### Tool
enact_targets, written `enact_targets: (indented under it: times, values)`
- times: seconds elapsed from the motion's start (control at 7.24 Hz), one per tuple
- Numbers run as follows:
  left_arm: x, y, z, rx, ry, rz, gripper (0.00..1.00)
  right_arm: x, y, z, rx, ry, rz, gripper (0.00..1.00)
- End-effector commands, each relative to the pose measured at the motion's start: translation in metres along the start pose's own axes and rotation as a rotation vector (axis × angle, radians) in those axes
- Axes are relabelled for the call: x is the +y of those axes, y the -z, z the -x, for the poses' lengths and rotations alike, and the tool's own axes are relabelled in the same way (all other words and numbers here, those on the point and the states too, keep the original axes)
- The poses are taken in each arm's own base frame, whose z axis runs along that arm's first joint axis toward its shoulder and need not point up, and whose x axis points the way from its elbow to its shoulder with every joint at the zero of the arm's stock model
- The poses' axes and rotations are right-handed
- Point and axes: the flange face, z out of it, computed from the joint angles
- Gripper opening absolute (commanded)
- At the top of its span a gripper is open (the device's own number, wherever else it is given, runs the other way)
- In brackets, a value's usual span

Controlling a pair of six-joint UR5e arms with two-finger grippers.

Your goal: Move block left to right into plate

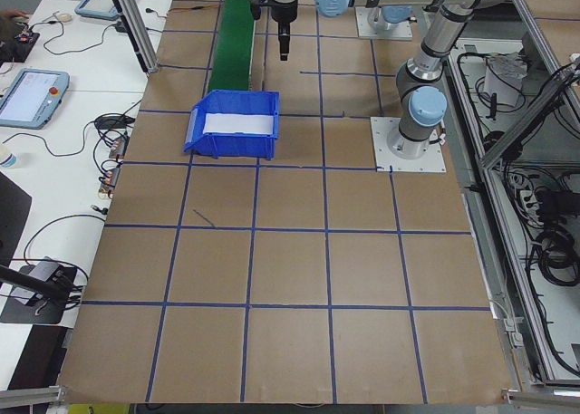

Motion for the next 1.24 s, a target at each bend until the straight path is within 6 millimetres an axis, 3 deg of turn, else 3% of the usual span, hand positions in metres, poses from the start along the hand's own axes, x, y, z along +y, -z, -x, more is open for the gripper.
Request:
enact_targets:
  times: [0.0,0.55,0.83,1.1]
  values:
    - [0.0,0.001,0.0,0.0,-0.001,-0.002,1.0,0.005,-0.001,0.022,-0.012,-0.049,-0.005,1.0]
    - [0.0,0.006,0.001,-0.001,-0.005,-0.013,1.0,0.02,0.016,0.02,-0.007,-0.049,-0.042,1.0]
    - [0.0,0.006,0.001,-0.001,-0.005,-0.014,1.0,0.018,0.009,0.021,-0.01,-0.044,-0.027,1.0]
    - [0.0,0.007,0.001,-0.003,-0.004,-0.016,1.0,0.027,0.021,0.018,0.002,-0.04,-0.052,1.0]
